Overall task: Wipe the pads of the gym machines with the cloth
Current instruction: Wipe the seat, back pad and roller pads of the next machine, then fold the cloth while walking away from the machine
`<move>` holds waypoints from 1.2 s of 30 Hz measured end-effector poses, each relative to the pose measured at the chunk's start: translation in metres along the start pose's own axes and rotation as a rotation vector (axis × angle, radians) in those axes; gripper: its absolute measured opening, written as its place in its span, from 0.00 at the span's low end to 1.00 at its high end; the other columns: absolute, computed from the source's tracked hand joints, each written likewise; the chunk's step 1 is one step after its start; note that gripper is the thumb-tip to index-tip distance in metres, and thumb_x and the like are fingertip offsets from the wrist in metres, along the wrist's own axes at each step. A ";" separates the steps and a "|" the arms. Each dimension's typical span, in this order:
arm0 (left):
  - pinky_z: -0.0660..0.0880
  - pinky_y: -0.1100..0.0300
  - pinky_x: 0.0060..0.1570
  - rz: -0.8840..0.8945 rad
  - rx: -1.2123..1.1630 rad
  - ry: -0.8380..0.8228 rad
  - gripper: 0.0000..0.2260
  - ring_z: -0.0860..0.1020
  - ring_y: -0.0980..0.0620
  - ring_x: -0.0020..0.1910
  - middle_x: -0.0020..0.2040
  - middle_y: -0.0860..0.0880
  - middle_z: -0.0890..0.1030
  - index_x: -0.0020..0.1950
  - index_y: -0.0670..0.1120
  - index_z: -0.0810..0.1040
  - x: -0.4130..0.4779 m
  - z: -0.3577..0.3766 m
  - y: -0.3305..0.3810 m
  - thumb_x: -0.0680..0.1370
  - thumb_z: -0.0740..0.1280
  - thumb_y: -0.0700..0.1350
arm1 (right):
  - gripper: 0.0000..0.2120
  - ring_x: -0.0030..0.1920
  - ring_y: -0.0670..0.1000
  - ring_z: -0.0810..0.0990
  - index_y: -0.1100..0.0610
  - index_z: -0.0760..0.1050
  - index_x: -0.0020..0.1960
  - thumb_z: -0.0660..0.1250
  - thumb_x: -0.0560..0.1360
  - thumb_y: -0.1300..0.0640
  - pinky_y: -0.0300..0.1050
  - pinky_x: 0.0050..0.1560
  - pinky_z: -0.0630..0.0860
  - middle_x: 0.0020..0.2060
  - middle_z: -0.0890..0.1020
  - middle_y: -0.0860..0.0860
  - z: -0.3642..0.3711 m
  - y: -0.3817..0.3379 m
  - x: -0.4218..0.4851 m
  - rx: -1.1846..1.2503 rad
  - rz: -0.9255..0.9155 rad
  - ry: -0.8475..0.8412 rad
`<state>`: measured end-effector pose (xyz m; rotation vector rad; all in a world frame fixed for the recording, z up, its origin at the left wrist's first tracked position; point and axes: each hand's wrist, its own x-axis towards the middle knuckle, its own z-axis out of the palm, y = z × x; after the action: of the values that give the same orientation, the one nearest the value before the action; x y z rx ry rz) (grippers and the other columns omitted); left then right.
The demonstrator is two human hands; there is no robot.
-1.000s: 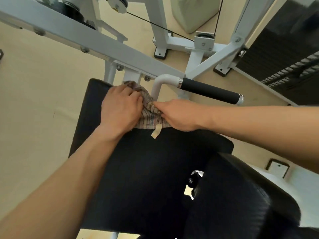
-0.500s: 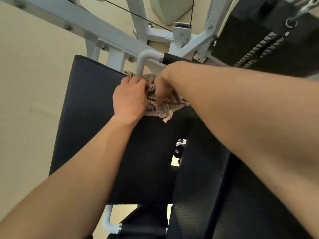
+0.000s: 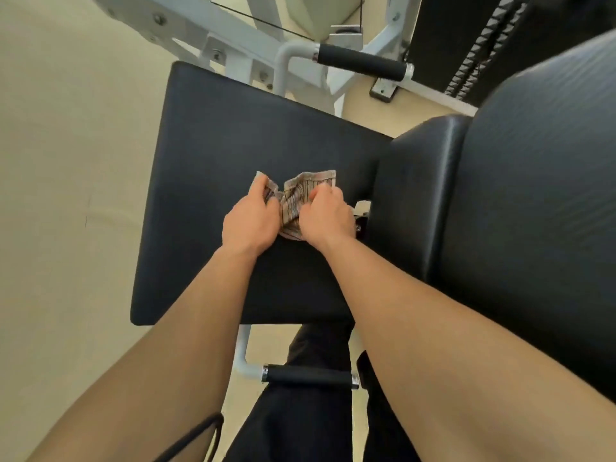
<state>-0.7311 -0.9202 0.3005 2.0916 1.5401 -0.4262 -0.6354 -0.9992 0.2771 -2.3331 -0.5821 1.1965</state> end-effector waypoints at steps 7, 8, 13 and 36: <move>0.74 0.51 0.44 0.108 0.351 -0.194 0.31 0.79 0.40 0.55 0.63 0.44 0.79 0.80 0.62 0.52 -0.058 0.027 -0.037 0.80 0.63 0.47 | 0.41 0.58 0.61 0.79 0.36 0.44 0.79 0.65 0.78 0.59 0.62 0.56 0.78 0.64 0.75 0.57 0.042 0.038 -0.055 -0.067 -0.010 -0.280; 0.74 0.51 0.43 0.144 0.388 -0.201 0.29 0.79 0.41 0.52 0.62 0.44 0.79 0.79 0.61 0.55 -0.067 0.030 -0.041 0.80 0.62 0.47 | 0.37 0.59 0.63 0.78 0.36 0.49 0.77 0.65 0.78 0.58 0.63 0.58 0.77 0.65 0.74 0.57 0.049 0.041 -0.062 -0.083 -0.029 -0.276; 0.66 0.54 0.36 0.210 0.385 -0.036 0.07 0.73 0.45 0.39 0.44 0.48 0.77 0.57 0.49 0.70 -0.091 0.033 -0.060 0.79 0.62 0.44 | 0.10 0.54 0.60 0.79 0.50 0.69 0.60 0.62 0.80 0.56 0.57 0.52 0.79 0.57 0.79 0.55 0.070 0.056 -0.091 -0.142 -0.039 -0.135; 0.79 0.44 0.41 0.717 0.093 0.192 0.06 0.76 0.45 0.42 0.42 0.50 0.78 0.45 0.49 0.71 -0.245 -0.025 -0.158 0.80 0.64 0.47 | 0.14 0.43 0.53 0.81 0.49 0.71 0.40 0.72 0.74 0.43 0.52 0.44 0.78 0.40 0.80 0.47 0.053 0.119 -0.334 0.034 -0.014 0.191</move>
<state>-0.9578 -1.0637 0.4168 2.6266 0.7657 -0.0316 -0.8380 -1.2696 0.3956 -2.3760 -0.5065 0.9558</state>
